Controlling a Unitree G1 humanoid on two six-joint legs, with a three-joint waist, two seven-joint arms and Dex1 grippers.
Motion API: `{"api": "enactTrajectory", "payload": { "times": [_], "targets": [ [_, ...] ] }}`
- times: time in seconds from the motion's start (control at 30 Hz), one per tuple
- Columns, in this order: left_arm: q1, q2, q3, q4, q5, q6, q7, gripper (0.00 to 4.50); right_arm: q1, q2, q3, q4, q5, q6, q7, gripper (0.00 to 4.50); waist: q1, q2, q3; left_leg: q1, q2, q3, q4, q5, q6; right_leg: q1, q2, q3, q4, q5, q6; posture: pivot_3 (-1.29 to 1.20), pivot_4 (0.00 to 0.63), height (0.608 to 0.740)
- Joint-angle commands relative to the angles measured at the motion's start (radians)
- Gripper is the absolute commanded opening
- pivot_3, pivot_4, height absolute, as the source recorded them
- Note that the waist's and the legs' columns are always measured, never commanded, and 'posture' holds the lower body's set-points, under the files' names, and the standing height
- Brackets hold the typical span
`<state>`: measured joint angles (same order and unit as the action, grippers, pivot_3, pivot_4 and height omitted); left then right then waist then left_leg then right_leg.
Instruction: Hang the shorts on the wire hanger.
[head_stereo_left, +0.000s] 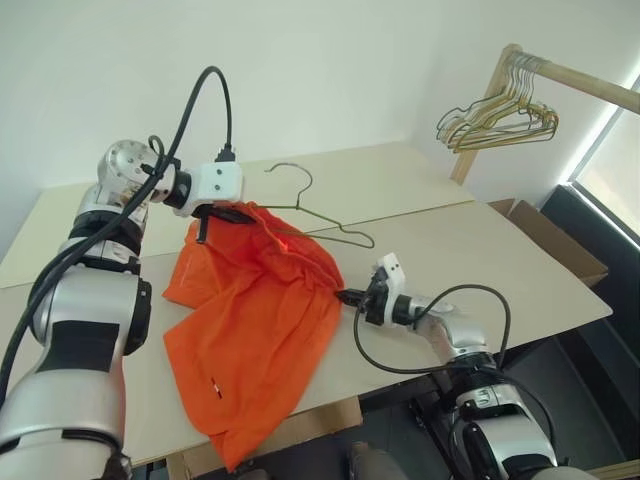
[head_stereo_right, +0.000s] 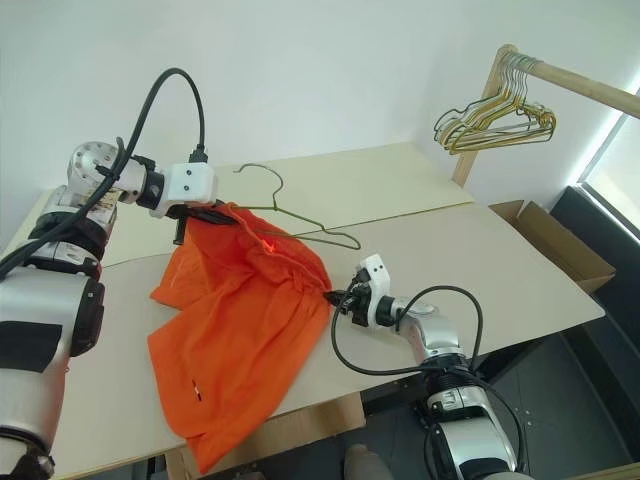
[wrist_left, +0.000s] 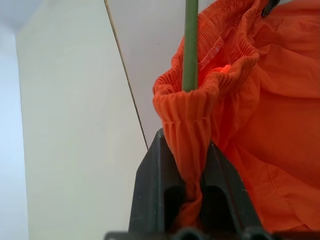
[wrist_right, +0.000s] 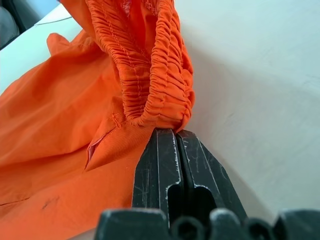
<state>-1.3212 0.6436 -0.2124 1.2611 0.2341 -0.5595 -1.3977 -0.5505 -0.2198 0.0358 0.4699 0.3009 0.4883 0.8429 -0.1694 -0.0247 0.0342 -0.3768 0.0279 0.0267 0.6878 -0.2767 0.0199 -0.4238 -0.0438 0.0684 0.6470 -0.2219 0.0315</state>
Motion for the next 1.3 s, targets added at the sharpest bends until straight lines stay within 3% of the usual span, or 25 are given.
{"api": "enactTrajectory", "payload": {
  "times": [0.03,0.27,0.5,0.87,1.3],
  "targets": [
    [-0.013,0.029,0.02,-0.007,-0.011,-0.009,0.006,0.0,-0.026,-0.021,-0.021,-0.051,0.021,-0.003,0.011,0.03,0.0,0.0,0.0,0.0,0.0,0.0,0.0,0.0,0.0,0.0,0.0,0.0,0.0,0.0,0.0,-0.08,0.0,0.74],
    [-0.013,0.076,0.077,-0.013,-0.087,-0.022,-0.128,0.0,0.053,-0.177,-0.029,-0.25,0.062,0.123,0.087,0.03,0.001,0.0,0.0,-0.002,0.0,0.0,0.0,0.0,0.0,-0.001,0.0,-0.001,-0.001,0.0,0.0,-0.09,0.0,0.74],
    [-0.011,0.1,0.097,-0.031,-0.188,-0.046,-0.217,0.0,0.039,-0.284,-0.094,-0.233,0.195,0.303,0.17,0.03,0.002,0.0,0.0,-0.003,0.0,-0.001,0.005,0.0,0.0,-0.001,0.0,-0.001,-0.002,0.0,0.0,-0.09,0.0,0.74],
    [0.017,0.176,-0.128,-0.111,-0.387,-0.064,-0.217,0.0,0.012,-0.319,-0.025,-0.191,0.203,0.367,0.224,0.03,0.002,0.0,0.0,-0.002,0.001,-0.001,0.006,0.0,0.0,-0.001,0.001,-0.001,-0.001,0.0,0.0,-0.09,0.0,0.74],
    [0.031,0.217,-0.247,-0.095,-0.358,-0.192,-0.217,0.0,-0.056,-0.333,-0.003,-0.104,0.191,0.395,0.235,0.03,0.019,0.0,0.0,-0.004,0.001,0.0,0.007,-0.001,0.001,-0.002,0.001,-0.001,-0.002,0.0,0.0,-0.08,0.0,0.74]
  ]
}}
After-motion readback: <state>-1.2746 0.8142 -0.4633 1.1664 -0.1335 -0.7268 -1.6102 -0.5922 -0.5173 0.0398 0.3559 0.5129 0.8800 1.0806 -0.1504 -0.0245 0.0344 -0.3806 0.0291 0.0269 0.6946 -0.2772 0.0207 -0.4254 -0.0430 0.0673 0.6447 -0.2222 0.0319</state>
